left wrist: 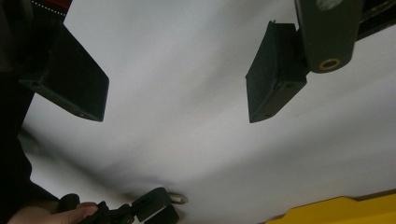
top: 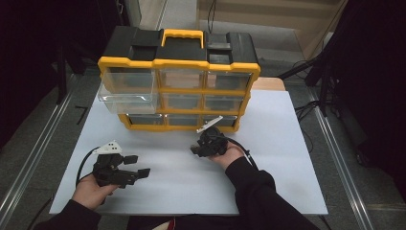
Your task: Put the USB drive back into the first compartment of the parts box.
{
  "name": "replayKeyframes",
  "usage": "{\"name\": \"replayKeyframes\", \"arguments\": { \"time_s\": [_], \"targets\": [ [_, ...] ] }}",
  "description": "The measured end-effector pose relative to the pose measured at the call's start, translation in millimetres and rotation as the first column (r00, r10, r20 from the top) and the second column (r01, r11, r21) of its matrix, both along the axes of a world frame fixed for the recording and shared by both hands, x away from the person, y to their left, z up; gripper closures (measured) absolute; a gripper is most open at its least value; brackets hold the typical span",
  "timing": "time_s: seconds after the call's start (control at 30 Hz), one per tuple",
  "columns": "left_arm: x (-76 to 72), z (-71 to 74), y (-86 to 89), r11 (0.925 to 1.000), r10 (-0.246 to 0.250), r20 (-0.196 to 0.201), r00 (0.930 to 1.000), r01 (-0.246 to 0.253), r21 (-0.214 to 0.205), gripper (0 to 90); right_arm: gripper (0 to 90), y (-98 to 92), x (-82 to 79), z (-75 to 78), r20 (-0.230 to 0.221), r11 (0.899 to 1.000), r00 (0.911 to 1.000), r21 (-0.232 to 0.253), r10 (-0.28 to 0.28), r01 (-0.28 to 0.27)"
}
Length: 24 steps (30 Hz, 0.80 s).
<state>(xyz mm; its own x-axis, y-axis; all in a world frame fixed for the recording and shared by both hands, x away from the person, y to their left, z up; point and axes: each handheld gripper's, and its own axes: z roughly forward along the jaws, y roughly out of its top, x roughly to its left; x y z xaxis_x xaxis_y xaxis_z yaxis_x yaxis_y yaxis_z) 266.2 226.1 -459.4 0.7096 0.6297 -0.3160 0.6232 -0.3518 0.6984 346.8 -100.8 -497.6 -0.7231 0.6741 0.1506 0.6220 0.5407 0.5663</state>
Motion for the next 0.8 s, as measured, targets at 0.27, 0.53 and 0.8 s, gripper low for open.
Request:
{"name": "replayKeyframes", "arguments": {
  "time_s": [0.27, 0.53, 0.8],
  "targets": [
    [-0.3, 0.5, 0.5, 1.0000, -0.001, -0.001, 1.0000, 0.001, 0.001, 22.4, 75.7, -0.6, -5.2, -3.5, 0.042, 1.000, 0.9990, -0.002, -0.017, 0.017],
    [-0.3, 0.6, 0.3, 1.0000, 0.000, -0.003, 1.0000, 0.000, 0.000, 22.4, 76.5, -8.2, 0.6, -4.5, -0.025, 0.998, 0.9995, 0.063, -0.017, 0.019],
    [0.1, 0.2, 0.3, 1.0000, -0.001, -0.004, 1.0000, 0.001, -0.002, 22.4, 76.6, -9.5, 2.0, 1.0, -0.135, 0.995, 0.9908, 0.097, 0.010, 0.003]
  ]
}}
